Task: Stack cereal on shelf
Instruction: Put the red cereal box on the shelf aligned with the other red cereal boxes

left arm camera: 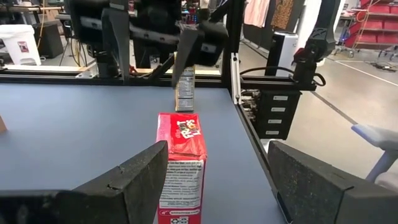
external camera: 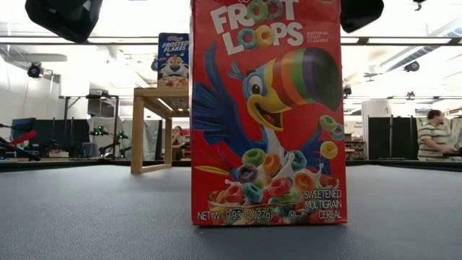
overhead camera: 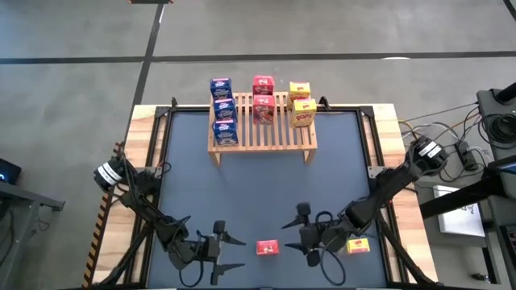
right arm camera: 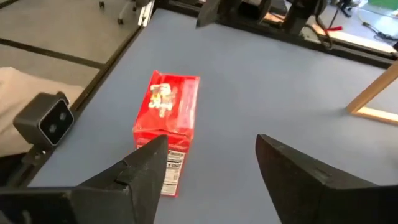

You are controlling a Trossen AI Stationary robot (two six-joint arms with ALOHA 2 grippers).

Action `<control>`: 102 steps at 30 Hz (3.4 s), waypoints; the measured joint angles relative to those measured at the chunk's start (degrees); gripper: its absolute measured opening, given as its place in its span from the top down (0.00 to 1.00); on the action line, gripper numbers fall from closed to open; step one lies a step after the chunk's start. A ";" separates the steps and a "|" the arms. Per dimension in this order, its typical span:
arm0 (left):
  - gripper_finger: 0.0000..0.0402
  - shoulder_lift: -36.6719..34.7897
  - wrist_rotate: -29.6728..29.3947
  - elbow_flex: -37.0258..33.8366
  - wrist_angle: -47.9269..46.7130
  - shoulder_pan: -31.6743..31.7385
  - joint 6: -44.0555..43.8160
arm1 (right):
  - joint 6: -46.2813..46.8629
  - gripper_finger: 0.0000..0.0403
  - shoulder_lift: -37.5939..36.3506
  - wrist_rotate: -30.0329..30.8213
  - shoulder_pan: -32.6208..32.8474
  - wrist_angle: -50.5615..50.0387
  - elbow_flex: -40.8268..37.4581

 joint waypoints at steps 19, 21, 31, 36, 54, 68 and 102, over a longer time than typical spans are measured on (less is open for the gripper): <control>0.35 -0.07 0.12 0.00 -1.24 0.02 -1.17 | 2.41 0.05 13.96 -4.07 0.00 3.03 9.89; 0.35 -0.07 0.11 0.00 -1.30 0.02 -1.40 | 3.65 0.05 14.02 -4.09 -0.02 2.84 10.05; 0.35 -0.09 0.13 -0.02 -2.76 0.02 -1.70 | 16.64 0.05 13.83 3.10 -0.02 3.27 7.65; 0.35 -0.09 0.14 -0.02 -2.81 0.02 -1.72 | 18.63 0.05 14.38 3.63 -0.02 6.82 6.14; 0.35 -0.09 0.13 -0.02 -2.98 0.02 -1.75 | 20.65 0.06 22.42 -0.16 -0.90 14.41 6.10; 0.35 -0.10 0.14 -0.02 -2.95 0.02 -1.77 | 17.93 0.44 22.04 -1.57 -1.16 14.40 6.10; 0.35 -0.11 0.07 -0.44 -6.25 0.04 3.17 | -16.58 0.58 -16.69 -10.80 -21.99 -3.31 6.10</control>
